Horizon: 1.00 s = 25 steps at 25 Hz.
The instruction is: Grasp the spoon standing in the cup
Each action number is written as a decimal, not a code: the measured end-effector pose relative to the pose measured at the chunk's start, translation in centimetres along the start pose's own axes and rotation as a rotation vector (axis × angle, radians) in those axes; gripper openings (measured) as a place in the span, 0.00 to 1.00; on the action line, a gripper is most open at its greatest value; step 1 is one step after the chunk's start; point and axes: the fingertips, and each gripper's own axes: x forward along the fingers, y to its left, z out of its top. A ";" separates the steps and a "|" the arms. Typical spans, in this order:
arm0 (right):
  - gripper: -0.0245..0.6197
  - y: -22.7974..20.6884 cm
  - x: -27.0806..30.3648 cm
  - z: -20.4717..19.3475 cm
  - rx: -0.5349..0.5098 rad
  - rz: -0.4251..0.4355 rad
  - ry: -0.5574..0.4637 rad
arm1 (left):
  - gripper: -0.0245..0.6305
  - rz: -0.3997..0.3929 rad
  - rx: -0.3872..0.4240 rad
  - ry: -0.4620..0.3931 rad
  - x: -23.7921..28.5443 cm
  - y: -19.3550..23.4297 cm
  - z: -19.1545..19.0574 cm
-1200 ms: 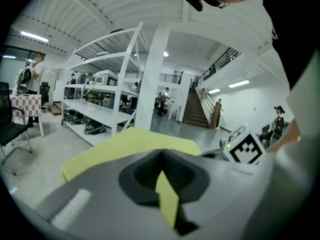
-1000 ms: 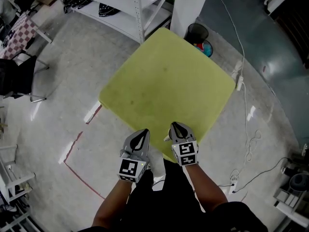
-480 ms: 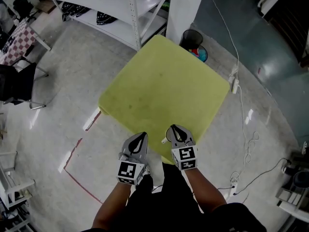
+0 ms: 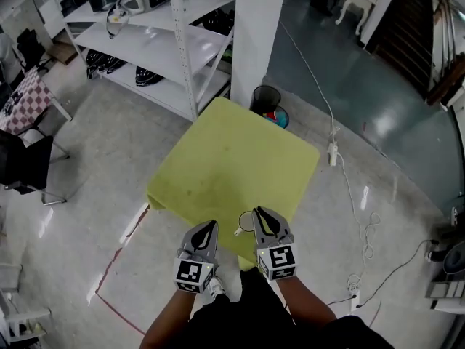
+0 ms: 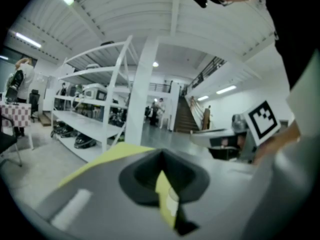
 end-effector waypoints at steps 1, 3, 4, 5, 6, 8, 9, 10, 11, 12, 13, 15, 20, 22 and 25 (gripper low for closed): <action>0.08 0.0 -0.6 1.0 -0.008 -0.011 -0.021 | 0.05 -0.005 0.008 -0.009 -0.2 -0.1 0.6; 0.08 -0.1 -1.9 2.7 -0.018 -0.034 -0.054 | 0.05 -0.013 0.021 -0.033 -0.7 -0.3 1.9; 0.08 -0.1 -2.6 3.3 -0.017 -0.045 -0.068 | 0.05 -0.017 0.030 -0.045 -1.0 -0.5 2.6; 0.08 -0.2 -3.3 4.0 -0.016 -0.056 -0.081 | 0.05 -0.025 0.040 -0.060 -1.2 -0.7 3.3; 0.08 -0.2 -3.9 4.6 -0.017 -0.064 -0.095 | 0.05 -0.032 0.050 -0.076 -1.3 -0.9 4.0; 0.08 -0.2 -5.1 5.8 -0.017 -0.079 -0.123 | 0.05 -0.043 0.066 -0.111 -1.6 -1.4 5.5; 0.08 -0.2 -5.6 6.4 -0.016 -0.086 -0.137 | 0.05 -0.046 0.068 -0.126 -1.8 -1.7 6.2; 0.08 -0.2 -6.2 7.0 -0.014 -0.092 -0.151 | 0.05 -0.050 0.066 -0.139 -2.1 -2.0 6.8; 0.08 -0.2 -6.7 7.5 -0.011 -0.098 -0.164 | 0.05 -0.055 0.064 -0.151 -2.4 -2.3 7.4; 0.08 -0.1 -7.2 8.0 -0.009 -0.103 -0.177 | 0.05 -0.063 0.065 -0.162 -2.7 -2.7 7.8; 0.08 0.0 -7.7 8.5 -0.010 -0.107 -0.188 | 0.05 -0.071 0.071 -0.171 -2.9 -3.0 8.2; 0.08 0.5 -8.4 9.0 -0.017 -0.113 -0.203 | 0.05 -0.087 0.089 -0.179 -3.5 -3.6 8.6; 0.08 1.6 -9.4 9.3 -0.029 -0.116 -0.219 | 0.05 -0.094 0.090 -0.184 -4.7 -4.1 8.4; 0.08 1.9 -9.8 9.5 -0.031 -0.118 -0.227 | 0.05 -0.100 0.096 -0.181 -5.1 -4.4 8.3; 0.08 2.1 -10.2 9.7 -0.032 -0.121 -0.236 | 0.05 -0.105 0.101 -0.174 -5.7 -4.8 8.2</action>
